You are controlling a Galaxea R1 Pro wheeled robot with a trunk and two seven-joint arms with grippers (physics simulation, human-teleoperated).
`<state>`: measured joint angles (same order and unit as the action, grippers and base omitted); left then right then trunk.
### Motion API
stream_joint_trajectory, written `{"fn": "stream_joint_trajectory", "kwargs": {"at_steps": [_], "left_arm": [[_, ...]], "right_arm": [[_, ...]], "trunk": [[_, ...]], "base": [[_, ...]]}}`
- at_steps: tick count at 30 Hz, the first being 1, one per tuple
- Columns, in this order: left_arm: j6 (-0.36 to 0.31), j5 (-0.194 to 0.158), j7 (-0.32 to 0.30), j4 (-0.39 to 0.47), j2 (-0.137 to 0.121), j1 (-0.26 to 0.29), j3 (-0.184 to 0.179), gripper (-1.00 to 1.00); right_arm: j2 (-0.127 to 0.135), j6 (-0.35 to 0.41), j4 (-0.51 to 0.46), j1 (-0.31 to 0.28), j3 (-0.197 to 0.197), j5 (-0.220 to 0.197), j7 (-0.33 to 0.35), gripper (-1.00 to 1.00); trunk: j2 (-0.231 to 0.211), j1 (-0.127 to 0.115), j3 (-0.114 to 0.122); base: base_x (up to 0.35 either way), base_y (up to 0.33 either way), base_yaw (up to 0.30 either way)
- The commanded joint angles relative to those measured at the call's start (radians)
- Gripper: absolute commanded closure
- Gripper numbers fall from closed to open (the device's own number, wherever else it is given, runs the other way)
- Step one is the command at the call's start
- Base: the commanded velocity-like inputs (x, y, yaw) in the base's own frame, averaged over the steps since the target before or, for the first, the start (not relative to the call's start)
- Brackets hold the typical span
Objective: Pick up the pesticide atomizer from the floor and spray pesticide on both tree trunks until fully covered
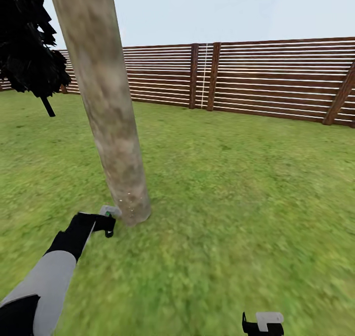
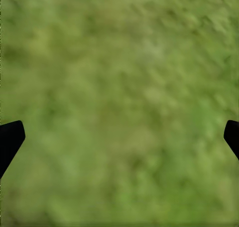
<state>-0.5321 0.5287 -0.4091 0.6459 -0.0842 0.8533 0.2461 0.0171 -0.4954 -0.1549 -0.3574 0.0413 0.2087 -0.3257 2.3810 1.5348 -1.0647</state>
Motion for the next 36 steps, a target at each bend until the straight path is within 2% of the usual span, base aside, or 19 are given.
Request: {"fn": "stream_joint_trajectory", "kwargs": {"at_steps": [1, 2, 4, 5, 6, 8, 10, 13, 14, 16, 19, 21, 25, 27, 29, 32, 34, 35, 36], "left_arm": [[-0.004, -0.012, -0.007, 0.000, -0.013, 0.000, -0.001, 1.00], [-0.005, -0.011, -0.013, 0.000, -0.020, -0.001, -0.005, 1.00], [-0.008, -0.010, -0.017, 0.001, -0.004, -0.001, -0.010, 1.00], [-0.009, -0.007, -0.018, 0.002, 0.033, 0.000, -0.013, 1.00], [-0.010, -0.007, -0.019, 0.006, 0.052, 0.003, -0.014, 1.00], [-0.019, -0.007, -0.019, 0.030, 0.060, 0.005, -0.014, 1.00], [-0.066, -0.008, -0.020, 0.099, 0.060, 0.006, -0.015, 1.00], [-0.119, -0.006, -0.029, 0.164, 0.039, 0.006, -0.015, 1.00], [-0.124, -0.005, -0.036, 0.172, 0.023, 0.005, -0.015, 1.00], [-0.130, -0.010, -0.059, 0.178, -0.033, 0.004, -0.013, 1.00], [-0.130, -0.011, -0.111, 0.178, -0.069, 0.003, -0.010, 1.00], [-0.131, -0.009, -0.126, 0.178, -0.043, 0.002, -0.017, 1.00], [-0.150, -0.006, -0.128, 0.182, 0.039, 0.022, -0.042, 1.00], [-0.168, -0.006, -0.128, 0.182, 0.037, 0.037, -0.044, 1.00], [-0.172, -0.003, -0.128, 0.182, 0.023, 0.041, -0.044, 1.00], [-0.173, -0.011, -0.136, 0.180, -0.070, 0.045, -0.041, 1.00], [-0.174, -0.011, -0.168, 0.179, -0.114, 0.046, -0.039, 1.00], [-0.174, -0.009, -0.190, 0.179, -0.127, 0.046, -0.040, 1.00], [-0.175, -0.007, -0.202, 0.180, -0.124, 0.046, -0.043, 1.00]], "right_arm": [[0.000, 0.000, 0.000, 0.000, 0.000, 0.000, 0.000, -1.00], [0.000, 0.000, 0.000, 0.000, 0.000, 0.000, 0.000, -1.00], [0.000, 0.000, 0.000, 0.000, 0.000, 0.000, 0.000, -1.00], [0.001, 0.000, 0.000, 0.000, 0.000, 0.000, 0.000, -1.00], [0.001, 0.000, 0.000, 0.000, 0.000, 0.000, 0.000, -1.00], [0.001, 0.001, 0.000, 0.000, 0.000, 0.000, 0.001, -1.00], [0.001, 0.000, 0.000, 0.000, 0.000, 0.000, 0.000, -1.00], [0.001, 0.000, 0.000, 0.000, 0.000, 0.000, 0.001, -1.00], [0.000, 0.000, 0.000, 0.000, 0.000, 0.001, 0.001, -1.00], [0.001, 0.000, 0.000, 0.000, -0.001, 0.002, 0.002, -1.00], [0.001, 0.000, 0.000, 0.000, -0.001, 0.003, 0.003, -1.00], [0.000, 0.000, 0.000, 0.000, -0.001, 0.003, 0.002, -1.00], [0.000, 0.000, 0.000, 0.000, -0.001, 0.003, 0.002, -1.00], [0.000, 0.000, 0.000, 0.000, -0.001, 0.003, 0.002, -1.00], [0.000, 0.000, 0.000, 0.000, -0.001, 0.003, 0.002, -1.00], [0.000, 0.000, 0.000, 0.000, -0.001, 0.003, 0.002, -1.00], [0.000, 0.000, 0.000, 0.000, -0.002, 0.003, 0.002, -1.00], [0.000, 0.000, 0.000, 0.000, -0.002, 0.003, 0.002, -1.00], [0.000, 0.000, 0.000, 0.000, -0.002, 0.003, 0.002, -1.00]], "trunk": [[0.000, 0.000, 0.000], [0.000, 0.000, 0.000], [0.000, 0.000, 0.000], [0.000, 0.000, 0.000], [0.000, 0.000, 0.000], [0.000, 0.000, 0.000], [0.000, 0.000, 0.000], [0.000, 0.000, 0.000], [0.000, 0.000, 0.000], [0.000, 0.000, 0.000], [0.000, 0.000, 0.000], [0.000, 0.000, 0.000], [0.000, 0.000, 0.000], [0.000, 0.000, 0.000], [0.000, 0.000, 0.000], [0.000, 0.000, 0.000], [0.000, 0.000, 0.000], [0.000, 0.000, 0.000], [0.000, 0.000, 0.000]], "base": [[0.000, 0.000, 0.000], [0.000, 0.000, 0.000], [-0.031, 0.003, 0.000], [-0.235, 0.068, 0.000], [-0.249, 0.068, 0.000], [-0.139, 0.036, 0.000], [-0.039, 0.010, 0.000], [-0.007, 0.002, 0.000], [-0.002, 0.000, 0.000], [0.000, 0.000, 0.000], [0.000, 0.000, 0.000], [0.000, 0.000, 0.000], [0.000, 0.000, 0.000], [0.000, 0.000, 0.000], [0.000, 0.000, 0.000], [0.000, 0.000, 0.000], [0.000, 0.000, 0.000], [0.000, 0.000, 0.000], [0.000, 0.000, 0.000]]}}
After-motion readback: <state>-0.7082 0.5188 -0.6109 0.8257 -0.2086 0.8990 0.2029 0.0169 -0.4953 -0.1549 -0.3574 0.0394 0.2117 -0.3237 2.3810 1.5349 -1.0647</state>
